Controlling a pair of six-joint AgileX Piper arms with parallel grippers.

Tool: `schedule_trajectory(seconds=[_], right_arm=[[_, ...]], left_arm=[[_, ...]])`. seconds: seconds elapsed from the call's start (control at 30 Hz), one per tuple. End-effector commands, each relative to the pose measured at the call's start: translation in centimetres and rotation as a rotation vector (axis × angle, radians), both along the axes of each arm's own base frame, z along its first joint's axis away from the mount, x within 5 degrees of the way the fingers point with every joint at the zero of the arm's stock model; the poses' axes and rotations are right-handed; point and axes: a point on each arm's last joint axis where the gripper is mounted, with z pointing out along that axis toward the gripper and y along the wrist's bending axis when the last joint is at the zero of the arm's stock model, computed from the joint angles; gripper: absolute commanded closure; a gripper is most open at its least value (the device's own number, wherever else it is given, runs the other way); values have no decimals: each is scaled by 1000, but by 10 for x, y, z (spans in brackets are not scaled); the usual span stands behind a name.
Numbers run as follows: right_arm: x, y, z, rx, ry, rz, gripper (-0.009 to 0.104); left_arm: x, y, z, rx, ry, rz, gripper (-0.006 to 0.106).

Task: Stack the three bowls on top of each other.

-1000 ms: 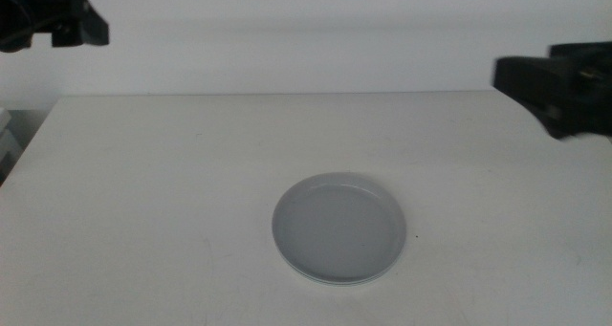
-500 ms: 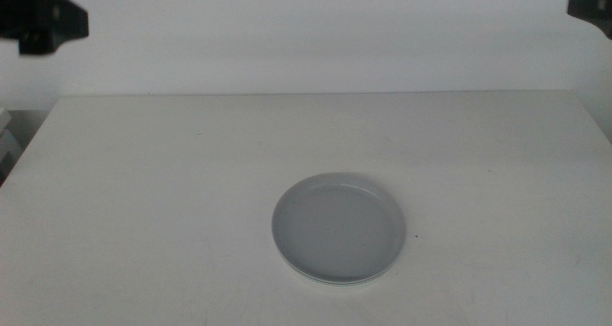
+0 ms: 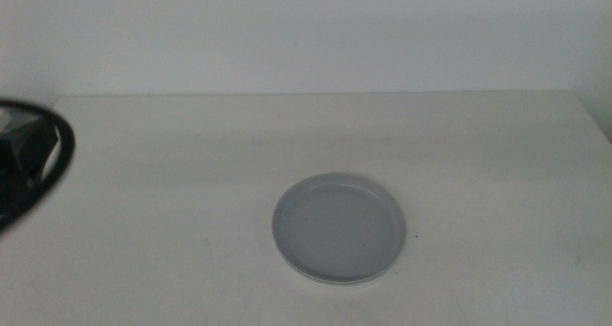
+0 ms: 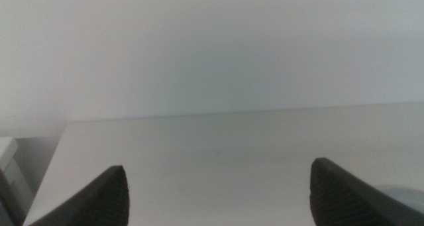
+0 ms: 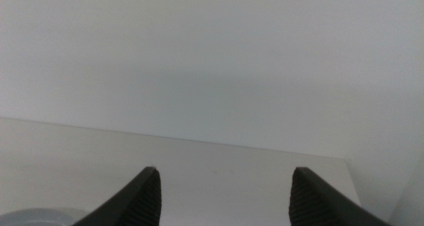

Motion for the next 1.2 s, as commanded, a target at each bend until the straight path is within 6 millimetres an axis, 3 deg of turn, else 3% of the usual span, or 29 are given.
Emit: schedule_trajectory(seconds=[0.0, 0.47, 0.6, 0.7, 0.87, 1.03, 1.17], right_arm=[[-5, -5, 7, -2, -114, -47, 46], [-5, -4, -4, 14, -58, -35, 46], [-19, -4, -4, -5, -102, -34, 46], [-34, -5, -13, -19, -141, -36, 46], [-61, -7, -54, -45, -163, -37, 46], [-73, -7, -95, -49, -151, -35, 46], [-76, -7, -120, -50, -132, -35, 46]], left_arm=[[-1, 3, 8, -27, -150, 36, -4], [3, 3, 4, 26, -143, 34, -4], [-22, 5, -3, 20, -201, 34, -4], [-41, 7, -20, 17, -235, 35, -4], [-67, 9, -65, 14, -267, 35, -4], [-76, 10, -109, 15, -256, 35, -4], [-79, 9, -120, 17, -233, 26, -4]])
